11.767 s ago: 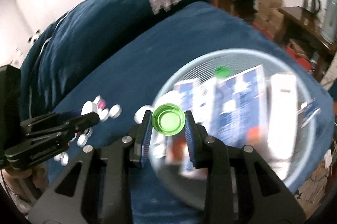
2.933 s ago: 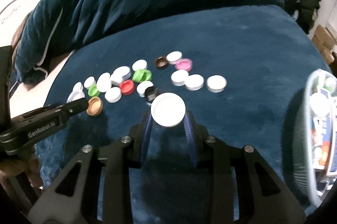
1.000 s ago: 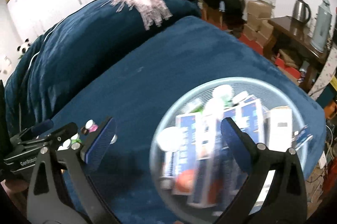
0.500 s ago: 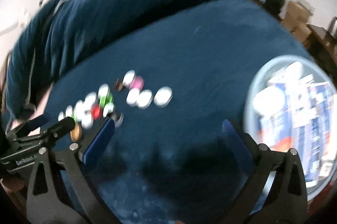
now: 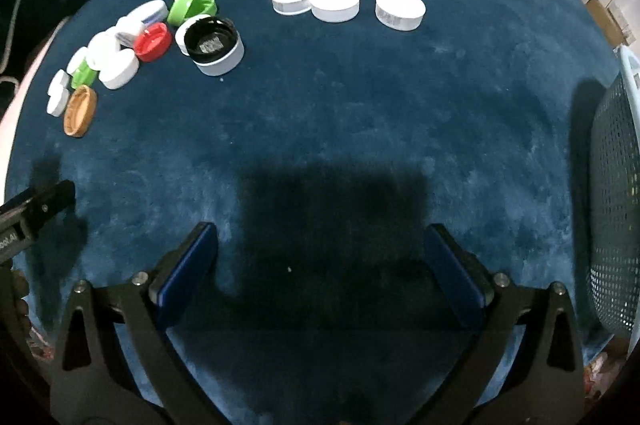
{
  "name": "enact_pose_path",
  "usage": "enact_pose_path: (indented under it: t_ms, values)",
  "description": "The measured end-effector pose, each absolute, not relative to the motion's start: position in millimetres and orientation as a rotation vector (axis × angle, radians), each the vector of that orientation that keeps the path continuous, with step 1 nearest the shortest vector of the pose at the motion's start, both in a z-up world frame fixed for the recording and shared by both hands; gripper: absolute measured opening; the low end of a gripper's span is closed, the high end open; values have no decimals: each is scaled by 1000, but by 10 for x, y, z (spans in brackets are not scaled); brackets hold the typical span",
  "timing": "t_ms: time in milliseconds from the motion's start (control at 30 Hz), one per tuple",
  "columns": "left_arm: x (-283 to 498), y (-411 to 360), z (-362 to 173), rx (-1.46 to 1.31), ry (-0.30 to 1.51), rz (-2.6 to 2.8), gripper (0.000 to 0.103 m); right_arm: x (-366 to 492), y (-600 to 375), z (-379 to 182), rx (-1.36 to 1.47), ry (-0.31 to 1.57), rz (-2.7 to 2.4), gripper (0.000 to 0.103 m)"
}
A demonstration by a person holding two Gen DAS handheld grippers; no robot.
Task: Organize objects
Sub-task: 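Move both open grippers back from the basket to the caps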
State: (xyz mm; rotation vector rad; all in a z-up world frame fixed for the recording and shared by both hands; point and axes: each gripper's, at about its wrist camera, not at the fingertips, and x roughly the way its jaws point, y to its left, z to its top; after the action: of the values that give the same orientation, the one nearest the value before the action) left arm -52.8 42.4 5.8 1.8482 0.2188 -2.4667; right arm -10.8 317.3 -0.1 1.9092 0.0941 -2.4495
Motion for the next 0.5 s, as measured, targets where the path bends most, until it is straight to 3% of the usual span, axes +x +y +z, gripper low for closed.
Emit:
enact_pose_path:
  t_ms: [500]
  values:
    - [-347, 496, 14, 1785, 195, -2498, 103, 28, 3176, -75, 1870, 56, -2545, 103]
